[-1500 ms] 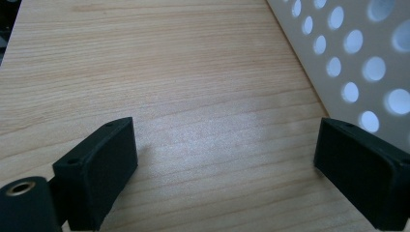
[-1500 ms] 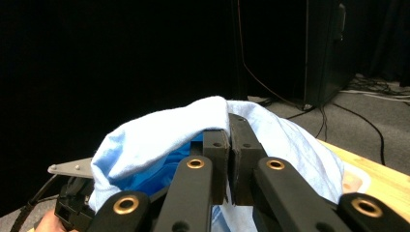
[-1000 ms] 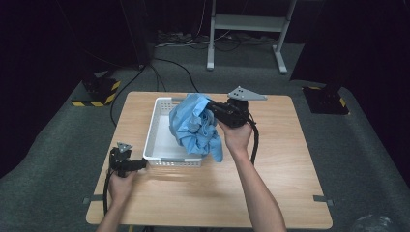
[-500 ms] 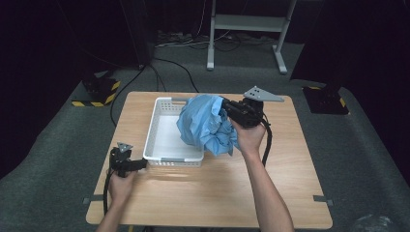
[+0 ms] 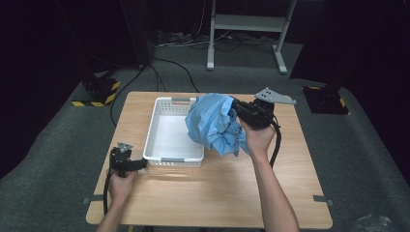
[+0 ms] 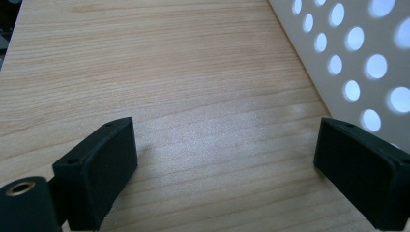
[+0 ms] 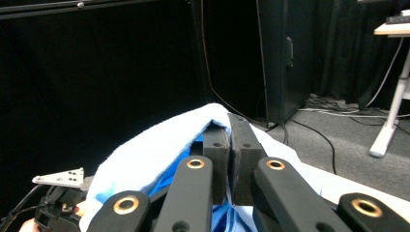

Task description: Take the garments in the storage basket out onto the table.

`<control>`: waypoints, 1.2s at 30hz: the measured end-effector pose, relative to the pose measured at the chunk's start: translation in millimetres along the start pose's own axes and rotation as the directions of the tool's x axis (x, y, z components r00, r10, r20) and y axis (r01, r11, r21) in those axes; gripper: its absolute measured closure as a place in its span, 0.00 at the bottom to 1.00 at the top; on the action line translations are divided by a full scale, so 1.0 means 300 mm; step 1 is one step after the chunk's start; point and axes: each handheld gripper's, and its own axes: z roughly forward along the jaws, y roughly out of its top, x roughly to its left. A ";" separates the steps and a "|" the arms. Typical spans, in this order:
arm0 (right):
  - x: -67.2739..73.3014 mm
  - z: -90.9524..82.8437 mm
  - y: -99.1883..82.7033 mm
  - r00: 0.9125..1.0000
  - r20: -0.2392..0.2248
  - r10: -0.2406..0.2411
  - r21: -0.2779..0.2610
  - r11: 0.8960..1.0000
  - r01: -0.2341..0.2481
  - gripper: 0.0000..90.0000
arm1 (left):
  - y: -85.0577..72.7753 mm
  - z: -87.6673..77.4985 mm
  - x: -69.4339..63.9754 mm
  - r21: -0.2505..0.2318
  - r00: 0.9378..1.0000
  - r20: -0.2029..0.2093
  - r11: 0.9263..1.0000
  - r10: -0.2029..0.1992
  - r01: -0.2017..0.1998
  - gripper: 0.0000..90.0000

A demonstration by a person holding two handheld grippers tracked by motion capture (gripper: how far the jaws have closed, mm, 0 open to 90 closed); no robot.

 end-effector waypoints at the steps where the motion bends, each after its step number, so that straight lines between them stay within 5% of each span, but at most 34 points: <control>1: -0.003 -0.005 0.000 1.000 0.003 0.002 -0.001 1.000 -0.002 0.98 | 0.000 0.000 0.000 0.001 1.000 0.000 1.000 0.001 -0.001 0.09; 36: -0.098 -0.156 -0.011 0.989 0.147 0.024 -0.034 0.999 -0.019 0.98 | 0.001 0.001 -0.001 0.002 1.000 -0.002 1.000 0.005 -0.005 0.09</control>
